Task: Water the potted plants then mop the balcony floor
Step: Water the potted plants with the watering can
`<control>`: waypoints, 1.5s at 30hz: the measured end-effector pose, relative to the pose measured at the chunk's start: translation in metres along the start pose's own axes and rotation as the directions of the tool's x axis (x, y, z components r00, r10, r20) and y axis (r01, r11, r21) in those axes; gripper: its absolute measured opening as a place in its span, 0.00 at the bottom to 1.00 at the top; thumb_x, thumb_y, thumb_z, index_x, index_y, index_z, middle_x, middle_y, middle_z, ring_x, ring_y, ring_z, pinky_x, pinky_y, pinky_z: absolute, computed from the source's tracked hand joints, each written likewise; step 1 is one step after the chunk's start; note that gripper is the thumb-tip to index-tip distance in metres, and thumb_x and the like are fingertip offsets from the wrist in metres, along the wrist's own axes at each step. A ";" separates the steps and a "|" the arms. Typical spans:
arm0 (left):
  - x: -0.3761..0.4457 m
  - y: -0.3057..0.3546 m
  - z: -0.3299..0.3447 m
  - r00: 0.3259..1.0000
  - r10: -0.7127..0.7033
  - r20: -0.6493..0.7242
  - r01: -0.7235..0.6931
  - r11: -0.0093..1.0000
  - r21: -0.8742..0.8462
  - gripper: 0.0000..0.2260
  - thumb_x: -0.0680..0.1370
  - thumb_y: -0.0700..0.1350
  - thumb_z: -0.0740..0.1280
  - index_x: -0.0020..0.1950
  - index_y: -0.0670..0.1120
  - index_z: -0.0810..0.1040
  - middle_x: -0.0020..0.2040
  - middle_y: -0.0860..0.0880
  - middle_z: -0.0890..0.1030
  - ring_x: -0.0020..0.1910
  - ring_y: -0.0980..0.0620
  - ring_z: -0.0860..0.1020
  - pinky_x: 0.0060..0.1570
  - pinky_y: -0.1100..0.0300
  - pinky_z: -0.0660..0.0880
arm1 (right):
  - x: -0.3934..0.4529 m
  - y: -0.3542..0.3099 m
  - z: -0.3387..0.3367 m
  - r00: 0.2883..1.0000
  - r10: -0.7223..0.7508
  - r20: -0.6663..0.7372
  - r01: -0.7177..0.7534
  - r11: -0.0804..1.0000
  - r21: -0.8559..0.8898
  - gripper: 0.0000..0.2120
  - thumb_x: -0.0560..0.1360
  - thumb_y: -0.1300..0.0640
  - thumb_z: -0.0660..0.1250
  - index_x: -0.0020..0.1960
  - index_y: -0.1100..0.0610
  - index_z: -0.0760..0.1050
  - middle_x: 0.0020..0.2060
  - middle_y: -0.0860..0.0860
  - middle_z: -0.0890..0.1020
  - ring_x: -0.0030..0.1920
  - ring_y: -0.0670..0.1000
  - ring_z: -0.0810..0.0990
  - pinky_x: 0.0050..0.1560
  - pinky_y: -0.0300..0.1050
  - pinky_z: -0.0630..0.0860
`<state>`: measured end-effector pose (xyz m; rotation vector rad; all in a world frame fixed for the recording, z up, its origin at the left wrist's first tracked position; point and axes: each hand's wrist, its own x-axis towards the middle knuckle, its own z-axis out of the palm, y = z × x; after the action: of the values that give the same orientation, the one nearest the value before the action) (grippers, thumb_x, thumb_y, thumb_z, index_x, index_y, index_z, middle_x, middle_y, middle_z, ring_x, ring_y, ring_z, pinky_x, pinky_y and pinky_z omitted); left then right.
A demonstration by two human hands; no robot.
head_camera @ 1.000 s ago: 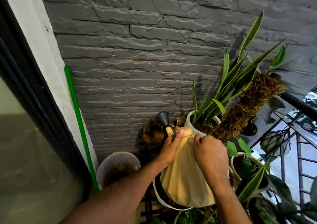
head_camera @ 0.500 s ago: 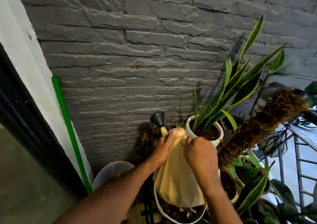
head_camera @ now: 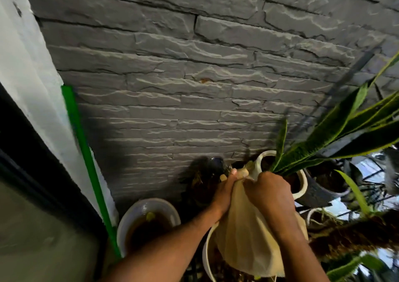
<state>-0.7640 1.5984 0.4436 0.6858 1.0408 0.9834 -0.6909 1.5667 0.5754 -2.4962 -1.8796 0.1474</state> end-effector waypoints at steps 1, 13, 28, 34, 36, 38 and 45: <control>0.005 -0.001 -0.003 1.000 -0.010 0.000 0.010 1.000 -0.027 0.25 0.83 0.62 0.58 0.60 0.44 0.84 0.57 0.40 0.85 0.60 0.41 0.82 0.68 0.41 0.73 | 0.005 -0.005 0.001 1.000 -0.002 0.011 0.002 1.000 -0.003 0.16 0.80 0.46 0.65 0.48 0.60 0.81 0.34 0.51 0.72 0.46 0.58 0.82 0.40 0.45 0.71; 0.034 0.000 -0.020 0.997 -0.051 0.061 0.054 0.997 -0.055 0.31 0.78 0.70 0.56 0.56 0.47 0.86 0.52 0.44 0.87 0.57 0.45 0.84 0.64 0.46 0.77 | 0.040 -0.031 0.007 0.998 0.035 0.054 -0.033 0.999 -0.023 0.16 0.79 0.47 0.65 0.52 0.60 0.82 0.49 0.58 0.85 0.52 0.60 0.84 0.45 0.46 0.74; 0.031 0.040 -0.013 0.948 -0.014 0.318 -0.028 0.992 0.127 0.22 0.83 0.61 0.58 0.64 0.50 0.82 0.59 0.47 0.85 0.59 0.53 0.82 0.64 0.56 0.76 | 0.008 -0.021 -0.019 0.992 0.115 0.049 -0.115 0.993 0.012 0.20 0.83 0.46 0.62 0.50 0.62 0.81 0.48 0.60 0.85 0.52 0.61 0.83 0.46 0.46 0.72; 0.031 0.043 -0.003 0.908 -0.036 0.416 -0.009 0.994 0.106 0.29 0.74 0.72 0.63 0.60 0.51 0.84 0.54 0.44 0.85 0.58 0.46 0.82 0.69 0.45 0.74 | -0.004 -0.013 -0.034 0.982 0.156 0.109 -0.171 0.975 0.143 0.21 0.83 0.46 0.61 0.49 0.63 0.81 0.45 0.60 0.85 0.47 0.62 0.85 0.52 0.51 0.81; 0.029 0.041 0.002 0.894 -0.038 0.445 0.005 0.997 0.076 0.34 0.72 0.74 0.65 0.65 0.50 0.82 0.59 0.43 0.84 0.63 0.43 0.80 0.72 0.41 0.69 | -0.006 -0.011 -0.037 0.979 0.173 0.107 -0.191 0.965 0.180 0.20 0.83 0.47 0.62 0.51 0.63 0.80 0.47 0.61 0.85 0.48 0.63 0.85 0.53 0.54 0.82; 0.030 0.040 0.005 0.884 -0.049 0.464 0.023 0.998 0.063 0.36 0.71 0.75 0.65 0.68 0.50 0.80 0.64 0.41 0.82 0.67 0.41 0.77 0.74 0.39 0.67 | -0.007 -0.010 -0.040 0.975 0.191 0.117 -0.211 0.960 0.184 0.19 0.83 0.47 0.62 0.52 0.63 0.80 0.47 0.61 0.85 0.48 0.63 0.85 0.53 0.54 0.82; 0.037 0.036 0.007 0.884 -0.064 0.464 0.044 0.998 0.052 0.30 0.73 0.72 0.63 0.63 0.54 0.83 0.62 0.43 0.83 0.66 0.44 0.79 0.74 0.43 0.68 | 0.011 -0.010 -0.041 0.957 0.226 0.182 -0.263 0.942 0.208 0.16 0.82 0.50 0.64 0.48 0.62 0.81 0.35 0.58 0.83 0.33 0.58 0.83 0.38 0.47 0.79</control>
<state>-0.7634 1.6469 0.4624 0.8711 0.6502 0.6993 -0.6936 1.5817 0.6161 -2.6078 -1.4836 0.5463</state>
